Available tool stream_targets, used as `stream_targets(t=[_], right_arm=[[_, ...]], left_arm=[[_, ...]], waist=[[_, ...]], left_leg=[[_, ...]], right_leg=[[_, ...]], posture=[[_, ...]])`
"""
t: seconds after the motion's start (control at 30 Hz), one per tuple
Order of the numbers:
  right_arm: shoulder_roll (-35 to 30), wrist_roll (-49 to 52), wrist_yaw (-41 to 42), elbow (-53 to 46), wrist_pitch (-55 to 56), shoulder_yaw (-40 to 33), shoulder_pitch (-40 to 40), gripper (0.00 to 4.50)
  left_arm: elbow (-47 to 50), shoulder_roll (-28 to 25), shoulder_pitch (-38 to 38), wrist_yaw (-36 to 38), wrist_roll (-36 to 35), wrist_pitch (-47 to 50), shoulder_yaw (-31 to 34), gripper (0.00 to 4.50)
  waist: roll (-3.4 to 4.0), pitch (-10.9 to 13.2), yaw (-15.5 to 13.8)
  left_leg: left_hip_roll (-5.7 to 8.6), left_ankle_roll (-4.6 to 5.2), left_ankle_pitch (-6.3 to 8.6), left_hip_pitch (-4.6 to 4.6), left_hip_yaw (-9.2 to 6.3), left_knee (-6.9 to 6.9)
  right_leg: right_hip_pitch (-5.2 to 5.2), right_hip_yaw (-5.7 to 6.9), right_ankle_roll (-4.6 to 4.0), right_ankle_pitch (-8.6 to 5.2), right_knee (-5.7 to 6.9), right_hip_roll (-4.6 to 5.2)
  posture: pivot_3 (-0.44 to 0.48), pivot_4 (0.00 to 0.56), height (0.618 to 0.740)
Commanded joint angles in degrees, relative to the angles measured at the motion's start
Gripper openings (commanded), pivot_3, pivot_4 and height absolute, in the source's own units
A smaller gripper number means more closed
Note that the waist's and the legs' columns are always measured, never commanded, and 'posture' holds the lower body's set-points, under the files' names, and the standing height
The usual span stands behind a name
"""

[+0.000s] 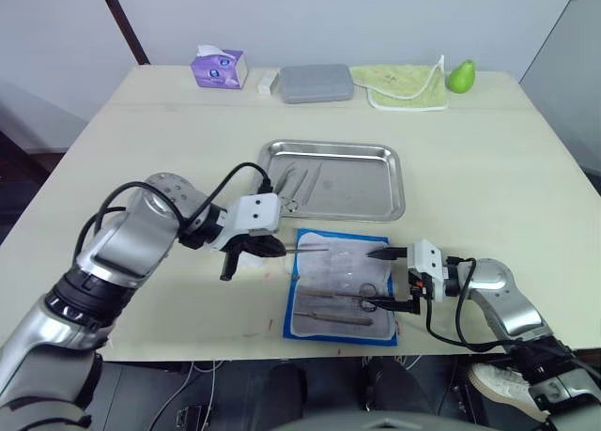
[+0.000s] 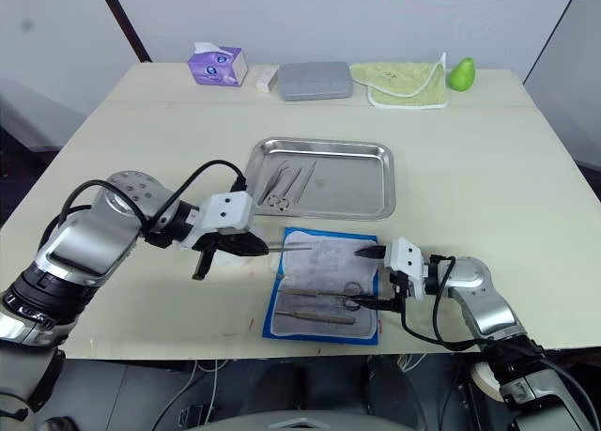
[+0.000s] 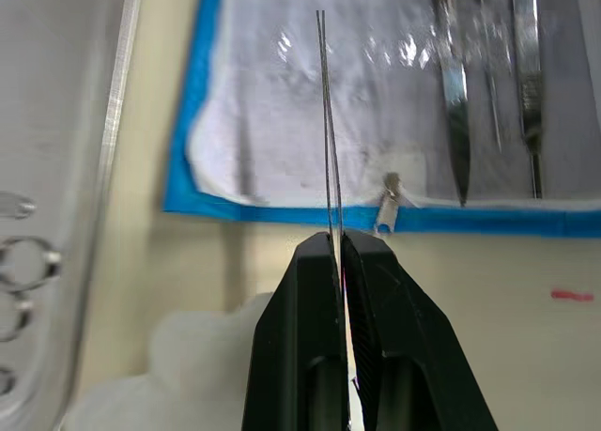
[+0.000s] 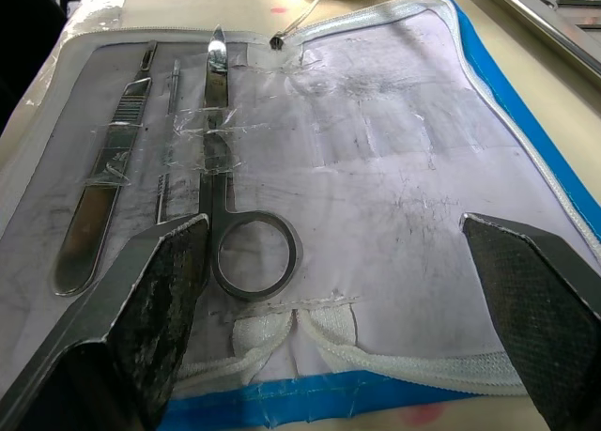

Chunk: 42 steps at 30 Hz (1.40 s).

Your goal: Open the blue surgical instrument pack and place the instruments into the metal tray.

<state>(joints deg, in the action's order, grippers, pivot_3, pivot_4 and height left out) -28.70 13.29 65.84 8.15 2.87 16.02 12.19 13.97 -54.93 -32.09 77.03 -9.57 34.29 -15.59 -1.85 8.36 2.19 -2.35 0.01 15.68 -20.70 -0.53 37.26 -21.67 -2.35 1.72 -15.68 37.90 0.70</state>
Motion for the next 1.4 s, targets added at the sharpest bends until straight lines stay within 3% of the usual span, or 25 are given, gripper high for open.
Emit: stream_targets(t=[0.03,0.23,0.43,0.53,0.7,1.03,1.4], right_arm=[[-1.05,-6.94,-0.62,7.92,-2.28,4.90,-2.93,4.50],[-1.22,-6.04,0.23,7.56,-1.69,4.36,-2.96,4.50],[-1.34,-5.61,0.98,7.55,-1.52,4.09,-2.89,4.50],[-1.47,-5.59,1.25,7.57,-1.64,4.01,-2.52,4.50],[-2.04,-5.78,1.82,8.02,-1.71,3.94,-1.84,4.50],[-2.52,-5.87,2.32,8.62,-1.78,3.75,-1.49,4.50],[-2.65,-5.93,2.23,8.78,-1.25,3.72,-2.11,4.50]], left_arm=[[3.80,2.79,-0.50,-5.56,-3.64,6.96,4.90,0.04],[8.38,11.04,-1.97,-19.78,-4.78,23.47,7.46,0.04],[5.72,28.13,-9.08,-41.47,-0.14,42.63,9.36,0.04],[2.79,34.24,-11.69,-48.72,1.92,46.14,9.77,0.04],[-5.23,40.45,-15.41,-57.58,4.67,45.70,11.14,0.04],[-20.49,48.93,-19.44,-67.78,6.94,37.97,11.81,0.04],[-27.19,51.14,-19.96,-71.40,7.07,33.90,12.62,0.04]], waist=[[-0.10,-0.06,-0.04],[-0.11,-0.07,-0.06],[-0.18,-0.11,-0.21],[-0.16,-0.11,-0.14],[-0.16,-0.11,-0.18],[-0.15,-0.11,-0.46],[-0.14,-0.11,-0.40]], left_leg=[[0.00,0.00,0.00,0.00,-0.01,0.01],[0.01,0.00,0.00,0.00,-0.08,0.01],[0.06,-0.01,0.00,-0.01,-0.12,0.04],[0.09,-0.01,0.00,-0.01,-0.18,0.03],[0.13,-0.02,-0.01,0.00,-0.23,0.03],[0.22,-0.05,-0.01,-0.03,-0.27,0.03],[0.23,-0.06,-0.01,-0.03,-0.24,0.03]], right_leg=[[0.00,0.01,0.00,0.00,0.01,0.00],[0.02,0.00,0.02,0.01,0.02,0.00],[0.06,0.02,0.04,0.03,0.03,0.03],[0.06,0.00,0.04,0.04,0.02,0.05],[0.07,0.02,0.03,0.04,0.04,0.11],[0.08,0.04,0.06,0.06,0.04,0.27],[0.08,0.07,0.08,0.07,0.04,0.27]], posture=[[0.000,0.150,0.740],[0.000,0.150,0.740],[0.000,0.150,0.740],[0.000,0.150,0.740],[0.000,0.150,0.740],[0.000,0.150,0.740],[0.000,0.150,0.740]])
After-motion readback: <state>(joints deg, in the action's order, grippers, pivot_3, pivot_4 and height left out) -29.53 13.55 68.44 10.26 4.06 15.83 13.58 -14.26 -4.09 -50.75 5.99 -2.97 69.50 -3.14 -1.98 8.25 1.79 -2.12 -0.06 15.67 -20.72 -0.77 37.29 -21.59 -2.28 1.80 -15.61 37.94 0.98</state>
